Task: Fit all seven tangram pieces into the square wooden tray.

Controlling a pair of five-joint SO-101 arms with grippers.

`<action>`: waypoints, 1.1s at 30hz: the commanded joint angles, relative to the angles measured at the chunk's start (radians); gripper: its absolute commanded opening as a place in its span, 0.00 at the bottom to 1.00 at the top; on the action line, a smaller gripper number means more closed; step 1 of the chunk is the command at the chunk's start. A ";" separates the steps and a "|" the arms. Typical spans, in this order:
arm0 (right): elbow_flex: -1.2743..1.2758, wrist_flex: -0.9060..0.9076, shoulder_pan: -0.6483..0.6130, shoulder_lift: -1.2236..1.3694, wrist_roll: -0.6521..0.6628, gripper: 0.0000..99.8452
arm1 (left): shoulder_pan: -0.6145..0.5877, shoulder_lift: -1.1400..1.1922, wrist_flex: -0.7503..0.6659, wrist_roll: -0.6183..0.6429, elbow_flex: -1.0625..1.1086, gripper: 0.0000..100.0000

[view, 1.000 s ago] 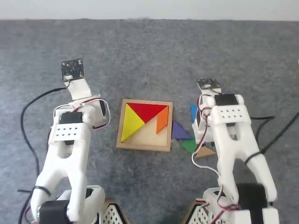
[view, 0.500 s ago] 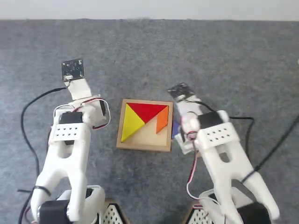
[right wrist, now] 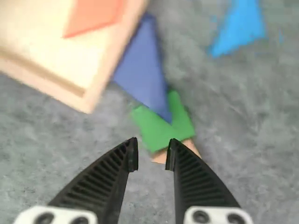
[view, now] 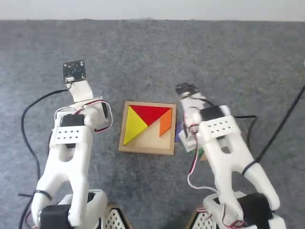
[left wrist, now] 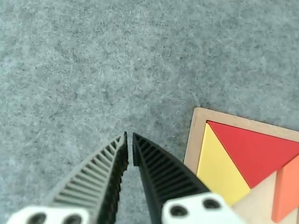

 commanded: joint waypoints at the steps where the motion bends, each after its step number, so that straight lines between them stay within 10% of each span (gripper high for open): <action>1: -0.052 -0.051 -0.053 0.007 0.049 0.12 | 0.005 0.002 -0.026 -0.006 -0.025 0.02; 9: -0.068 -0.162 -0.051 0.219 0.160 0.32 | 0.005 0.002 -0.025 -0.006 -0.025 0.02; 18: -0.222 -0.174 -0.096 0.398 0.161 0.32 | 0.005 0.002 -0.026 -0.006 -0.025 0.02; 33: -0.232 -0.174 -0.068 0.424 0.224 0.04 | 0.005 -0.002 -0.025 -0.021 -0.025 0.02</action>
